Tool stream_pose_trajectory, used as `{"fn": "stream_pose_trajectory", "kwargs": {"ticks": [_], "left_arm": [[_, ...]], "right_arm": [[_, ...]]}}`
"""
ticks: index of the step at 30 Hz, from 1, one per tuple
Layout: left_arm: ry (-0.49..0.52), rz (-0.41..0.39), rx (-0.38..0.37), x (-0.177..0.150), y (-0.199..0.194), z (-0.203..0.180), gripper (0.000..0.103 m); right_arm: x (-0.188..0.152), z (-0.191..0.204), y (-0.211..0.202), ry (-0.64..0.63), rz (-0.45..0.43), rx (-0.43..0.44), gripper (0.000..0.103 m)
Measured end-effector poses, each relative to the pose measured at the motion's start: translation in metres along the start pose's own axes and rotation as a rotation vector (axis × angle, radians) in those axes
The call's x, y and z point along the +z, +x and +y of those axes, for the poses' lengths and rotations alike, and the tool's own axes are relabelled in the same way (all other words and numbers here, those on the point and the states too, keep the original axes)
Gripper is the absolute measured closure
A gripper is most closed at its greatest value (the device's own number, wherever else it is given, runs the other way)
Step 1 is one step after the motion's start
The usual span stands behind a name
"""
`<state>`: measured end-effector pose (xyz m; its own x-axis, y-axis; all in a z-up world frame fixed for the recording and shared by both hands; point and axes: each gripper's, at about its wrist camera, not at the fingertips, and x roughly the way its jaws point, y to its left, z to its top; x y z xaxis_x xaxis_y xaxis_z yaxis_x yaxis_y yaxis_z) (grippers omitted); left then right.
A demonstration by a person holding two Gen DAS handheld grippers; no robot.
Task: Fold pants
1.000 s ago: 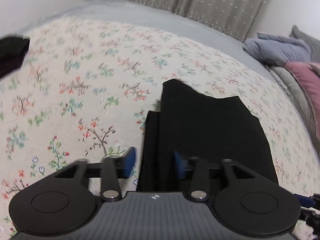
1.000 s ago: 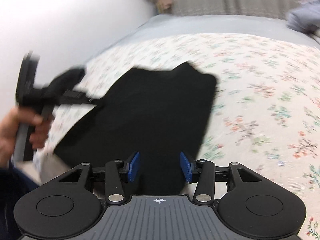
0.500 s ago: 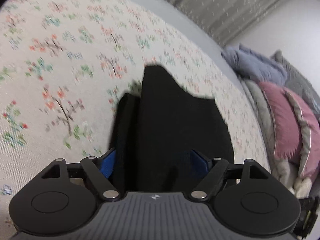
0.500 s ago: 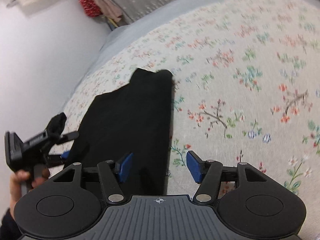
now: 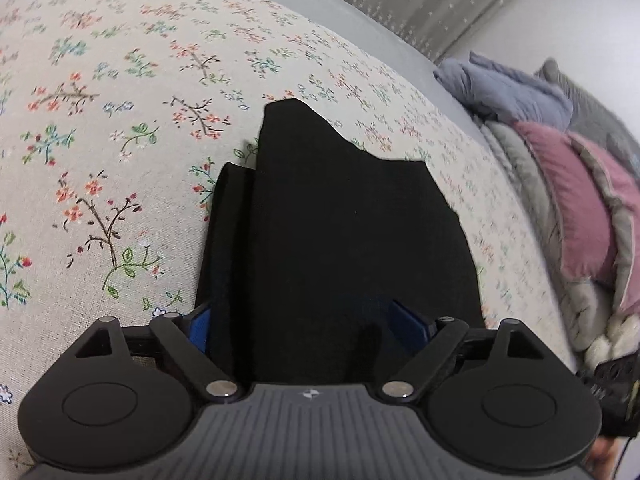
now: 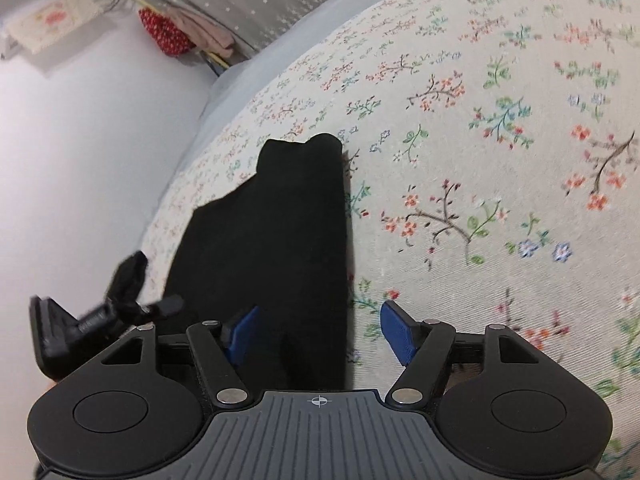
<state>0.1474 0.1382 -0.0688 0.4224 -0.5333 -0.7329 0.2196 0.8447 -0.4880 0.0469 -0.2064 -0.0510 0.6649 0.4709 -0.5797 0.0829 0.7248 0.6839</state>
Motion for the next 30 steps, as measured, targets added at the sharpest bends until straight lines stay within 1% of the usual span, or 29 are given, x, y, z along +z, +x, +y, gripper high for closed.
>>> {"fn": "stream_pose_trajectory", "kwargs": {"ticks": [3, 6, 8, 13, 18, 24, 30], "left_arm": [[0.067, 0.003, 0.055, -0.005, 0.003, -0.011, 0.008], [0.135, -0.001, 0.119, -0.012, 0.005, -0.022, 0.008], [0.153, -0.003, 0.143, -0.014, 0.007, -0.026, 0.008], [0.125, 0.004, 0.141, -0.011, 0.005, -0.022, 0.014], [0.134, -0.014, 0.145, -0.014, 0.006, -0.023, 0.021], [0.139, -0.034, 0.152, -0.02, 0.007, -0.026, 0.023], [0.131, -0.031, 0.148, -0.019, 0.007, -0.027, 0.022]], "right_arm": [[-0.004, 0.001, 0.005, 0.011, 0.008, 0.034, 0.035], [-0.008, 0.009, 0.011, -0.033, 0.007, 0.033, 0.035], [-0.009, 0.012, 0.016, -0.048, 0.005, 0.038, 0.035], [-0.011, 0.016, 0.027, -0.058, -0.006, 0.05, 0.035], [-0.01, 0.019, 0.033, -0.054, -0.009, 0.059, 0.035], [-0.011, 0.023, 0.039, -0.063, -0.019, 0.066, 0.036], [-0.012, 0.023, 0.041, -0.058, -0.023, 0.07, 0.037]]}}
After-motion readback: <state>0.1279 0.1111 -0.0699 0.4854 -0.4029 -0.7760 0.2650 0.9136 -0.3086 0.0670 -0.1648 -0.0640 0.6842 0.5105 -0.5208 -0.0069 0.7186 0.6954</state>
